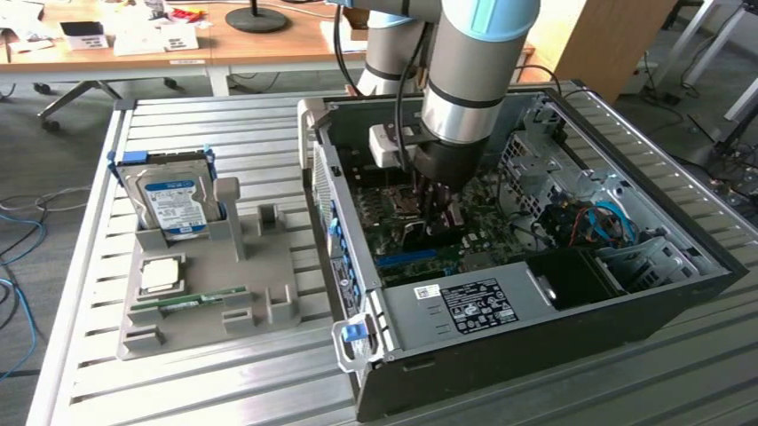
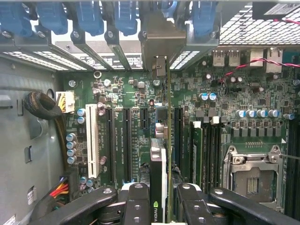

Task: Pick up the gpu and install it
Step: 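Insert the gpu into the slot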

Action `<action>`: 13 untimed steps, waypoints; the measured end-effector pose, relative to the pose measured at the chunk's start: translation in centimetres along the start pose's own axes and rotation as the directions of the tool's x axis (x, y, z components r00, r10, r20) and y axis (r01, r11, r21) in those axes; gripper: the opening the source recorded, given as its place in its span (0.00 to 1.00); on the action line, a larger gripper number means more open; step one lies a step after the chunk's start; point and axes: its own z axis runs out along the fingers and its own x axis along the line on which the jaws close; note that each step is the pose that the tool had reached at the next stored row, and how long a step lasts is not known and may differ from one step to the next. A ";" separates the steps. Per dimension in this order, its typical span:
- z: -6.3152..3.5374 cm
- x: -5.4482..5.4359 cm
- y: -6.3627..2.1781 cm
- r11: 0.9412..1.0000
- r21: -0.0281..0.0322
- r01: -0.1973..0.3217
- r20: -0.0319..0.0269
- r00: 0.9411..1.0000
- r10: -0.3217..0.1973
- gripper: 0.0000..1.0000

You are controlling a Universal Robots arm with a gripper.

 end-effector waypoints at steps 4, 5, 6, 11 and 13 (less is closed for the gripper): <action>0.00 0.0 0.05 1.000 0.000 0.000 0.000 1.000 0.000 0.27; 0.00 0.0 0.05 1.000 0.000 0.000 0.000 1.000 0.000 0.27; 0.00 0.0 0.05 1.000 0.000 0.000 0.000 1.000 0.000 0.27; 0.01 0.0 -0.01 1.000 -0.005 0.000 -0.001 1.000 0.000 0.27; -0.01 0.0 -0.03 1.000 -0.007 0.000 -0.002 1.000 0.000 0.27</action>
